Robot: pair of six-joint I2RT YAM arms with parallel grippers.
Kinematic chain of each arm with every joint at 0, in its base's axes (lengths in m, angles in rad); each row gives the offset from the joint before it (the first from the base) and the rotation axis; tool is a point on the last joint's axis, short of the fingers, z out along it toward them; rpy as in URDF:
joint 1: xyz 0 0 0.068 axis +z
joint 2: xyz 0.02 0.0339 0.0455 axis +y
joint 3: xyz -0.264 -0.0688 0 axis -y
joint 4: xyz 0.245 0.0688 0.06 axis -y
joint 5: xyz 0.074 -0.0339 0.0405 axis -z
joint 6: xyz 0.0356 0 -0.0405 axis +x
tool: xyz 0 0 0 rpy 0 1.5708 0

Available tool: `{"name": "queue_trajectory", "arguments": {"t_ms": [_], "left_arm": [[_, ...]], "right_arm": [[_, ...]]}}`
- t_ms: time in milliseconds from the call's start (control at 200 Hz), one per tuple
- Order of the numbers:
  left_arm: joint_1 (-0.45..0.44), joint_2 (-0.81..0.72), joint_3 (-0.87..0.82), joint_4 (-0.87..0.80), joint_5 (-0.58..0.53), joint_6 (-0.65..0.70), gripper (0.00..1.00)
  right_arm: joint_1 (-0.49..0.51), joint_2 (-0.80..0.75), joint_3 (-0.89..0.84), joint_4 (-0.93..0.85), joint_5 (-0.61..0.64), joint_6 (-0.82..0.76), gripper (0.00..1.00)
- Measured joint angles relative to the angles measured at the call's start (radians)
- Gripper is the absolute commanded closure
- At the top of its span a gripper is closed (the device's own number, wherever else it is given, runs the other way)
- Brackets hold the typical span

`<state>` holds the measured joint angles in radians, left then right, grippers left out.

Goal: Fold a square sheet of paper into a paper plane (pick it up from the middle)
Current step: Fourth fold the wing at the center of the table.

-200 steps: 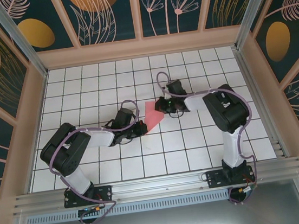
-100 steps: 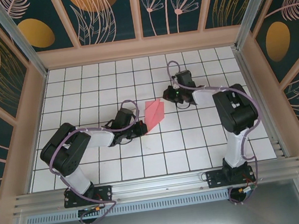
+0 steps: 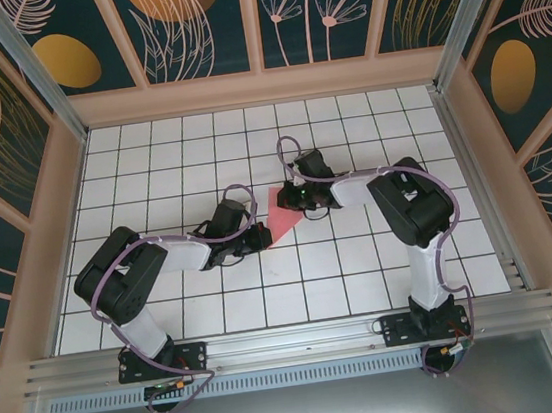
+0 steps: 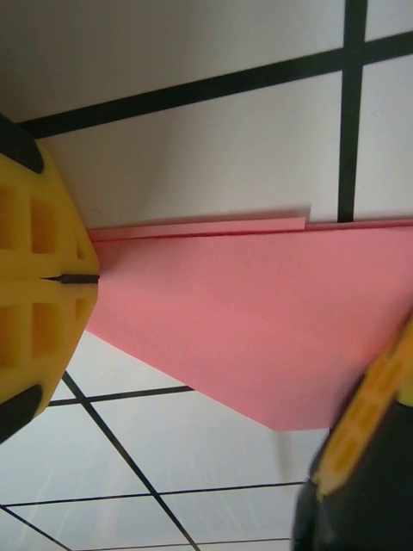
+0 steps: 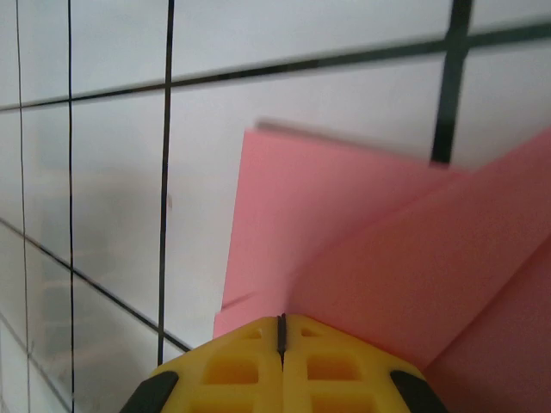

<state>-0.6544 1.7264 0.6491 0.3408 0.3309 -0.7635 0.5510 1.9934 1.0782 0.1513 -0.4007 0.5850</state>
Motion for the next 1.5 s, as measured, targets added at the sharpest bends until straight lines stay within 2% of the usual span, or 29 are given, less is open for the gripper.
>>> {"name": "queue_trajectory", "arguments": {"t_ms": [315,510,600,711,841,1041,1281,1496], "left_arm": [[0.0,0.0,-0.006,0.016,-0.002,0.0,1.0],[0.0,0.0,-0.008,0.018,-0.002,0.0,1.0],[0.0,0.0,-0.008,0.018,-0.002,0.0,1.0],[0.0,0.0,-0.008,0.019,-0.002,0.0,1.0],[0.0,-0.001,-0.008,0.018,-0.001,0.0,1.0],[0.0,-0.005,-0.009,0.014,-0.001,0.003,1.0],[0.0,-0.005,-0.01,0.014,0.0,0.003,1.0],[0.0,-0.01,-0.01,0.008,0.002,0.011,1.0]], "right_arm": [[-0.109,0.057,0.043,0.02,-0.126,0.016,1.0],[-0.212,0.057,0.096,-0.014,0.002,-0.017,1.0],[-0.225,0.022,0.083,-0.028,0.04,-0.026,1.0],[-0.187,-0.06,0.031,-0.026,0.053,-0.026,1.0],[-0.078,-0.15,-0.025,-0.017,0.06,-0.02,1.0],[0.066,-0.137,-0.034,0.009,0.036,0.027,1.0],[0.092,-0.035,-0.036,0.022,0.026,0.069,1.0],[0.092,-0.024,-0.042,0.025,0.034,0.076,1.0]]}}
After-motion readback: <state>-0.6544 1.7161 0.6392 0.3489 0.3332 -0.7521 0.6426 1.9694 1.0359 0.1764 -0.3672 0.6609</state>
